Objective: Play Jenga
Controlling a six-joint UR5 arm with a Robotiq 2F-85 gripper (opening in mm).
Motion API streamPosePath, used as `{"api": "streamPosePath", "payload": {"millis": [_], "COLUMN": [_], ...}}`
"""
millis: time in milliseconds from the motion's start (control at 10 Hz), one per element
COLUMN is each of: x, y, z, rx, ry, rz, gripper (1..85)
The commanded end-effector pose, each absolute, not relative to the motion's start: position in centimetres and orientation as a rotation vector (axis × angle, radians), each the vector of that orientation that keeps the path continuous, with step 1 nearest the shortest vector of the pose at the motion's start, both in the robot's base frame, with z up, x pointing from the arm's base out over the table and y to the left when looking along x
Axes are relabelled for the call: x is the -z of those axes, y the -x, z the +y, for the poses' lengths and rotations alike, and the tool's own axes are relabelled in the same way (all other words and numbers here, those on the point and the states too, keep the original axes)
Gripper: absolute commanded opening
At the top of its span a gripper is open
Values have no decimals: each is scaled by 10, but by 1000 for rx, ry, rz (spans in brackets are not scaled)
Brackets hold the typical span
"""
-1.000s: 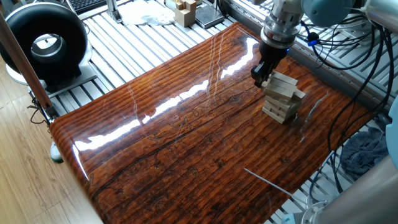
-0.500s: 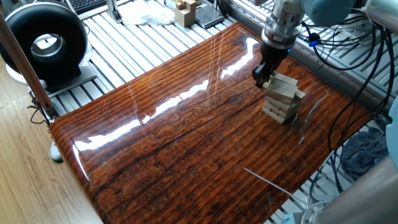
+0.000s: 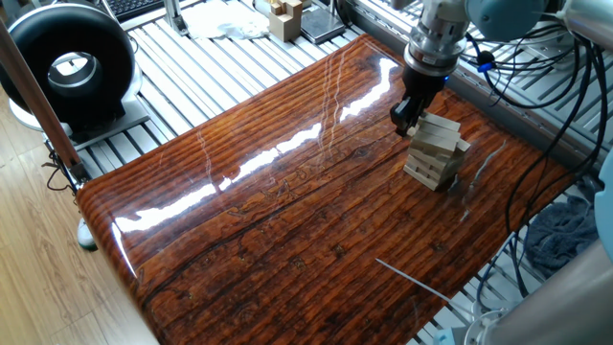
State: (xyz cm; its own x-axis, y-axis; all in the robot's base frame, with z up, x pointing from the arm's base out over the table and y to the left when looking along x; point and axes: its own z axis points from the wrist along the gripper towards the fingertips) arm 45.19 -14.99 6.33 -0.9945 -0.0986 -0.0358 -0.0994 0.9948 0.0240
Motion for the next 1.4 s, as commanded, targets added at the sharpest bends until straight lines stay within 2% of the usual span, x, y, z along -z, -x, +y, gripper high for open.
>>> {"api": "streamPosePath", "payload": {"millis": [0,1100,1300], "x": [-64,-64,-64], "y": [-451,-446,-445], "z": [-149,-155,-157], "rx": [-51,-20,-13], "ry": [134,90,83], "rz": [3103,3124,3127], "gripper": [13,13,63]}}
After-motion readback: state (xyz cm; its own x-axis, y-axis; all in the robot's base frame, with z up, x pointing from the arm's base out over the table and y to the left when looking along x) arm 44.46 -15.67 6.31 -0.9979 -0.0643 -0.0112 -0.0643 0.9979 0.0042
